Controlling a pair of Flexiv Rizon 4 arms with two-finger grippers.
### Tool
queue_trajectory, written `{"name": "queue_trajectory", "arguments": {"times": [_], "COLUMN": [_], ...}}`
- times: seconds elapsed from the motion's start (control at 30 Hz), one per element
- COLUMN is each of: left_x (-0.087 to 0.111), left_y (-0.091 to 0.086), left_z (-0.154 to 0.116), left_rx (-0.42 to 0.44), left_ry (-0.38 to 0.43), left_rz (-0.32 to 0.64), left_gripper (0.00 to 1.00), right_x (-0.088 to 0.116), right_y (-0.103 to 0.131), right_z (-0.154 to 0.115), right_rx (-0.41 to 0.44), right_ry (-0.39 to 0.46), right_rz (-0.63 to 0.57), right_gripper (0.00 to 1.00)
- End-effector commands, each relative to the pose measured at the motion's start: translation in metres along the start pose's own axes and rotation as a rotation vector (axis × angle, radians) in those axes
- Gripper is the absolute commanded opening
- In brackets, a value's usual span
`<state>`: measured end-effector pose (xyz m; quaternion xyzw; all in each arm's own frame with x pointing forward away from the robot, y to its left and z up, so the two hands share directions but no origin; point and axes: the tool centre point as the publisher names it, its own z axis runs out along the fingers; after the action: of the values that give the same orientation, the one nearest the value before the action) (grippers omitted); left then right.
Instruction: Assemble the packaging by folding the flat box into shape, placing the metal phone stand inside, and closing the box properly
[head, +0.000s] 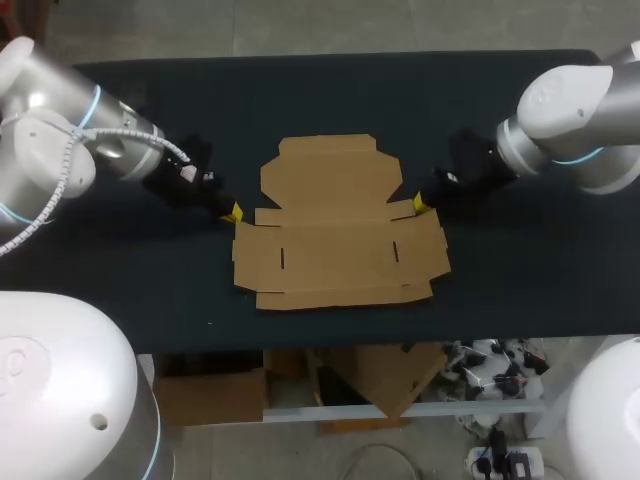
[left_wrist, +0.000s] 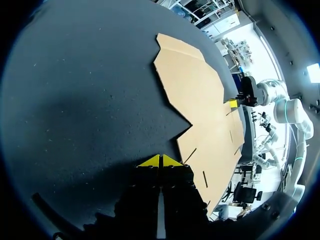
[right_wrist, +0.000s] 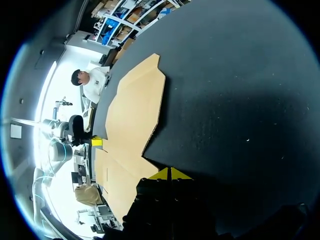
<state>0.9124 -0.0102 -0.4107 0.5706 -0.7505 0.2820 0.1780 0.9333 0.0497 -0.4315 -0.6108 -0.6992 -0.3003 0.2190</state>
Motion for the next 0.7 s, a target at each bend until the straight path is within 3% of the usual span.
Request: {"name": "queue_trajectory", "arguments": {"times": [0.03, 0.7], "left_x": [-0.002, -0.002], "left_y": [0.001, -0.002], "left_z": [0.003, 0.017], "left_rx": [0.01, 0.048], "left_ry": [0.005, 0.035], "left_rz": [-0.004, -0.007], "left_gripper": [0.0, 0.0], "right_x": [-0.003, -0.003], "right_y": [0.001, 0.0], "right_z": [0.004, 0.005], "right_rx": [-0.001, -0.018], "right_ry": [0.007, 0.015], "right_rz": [-0.001, 0.003], "right_gripper": [0.0, 0.0]}}
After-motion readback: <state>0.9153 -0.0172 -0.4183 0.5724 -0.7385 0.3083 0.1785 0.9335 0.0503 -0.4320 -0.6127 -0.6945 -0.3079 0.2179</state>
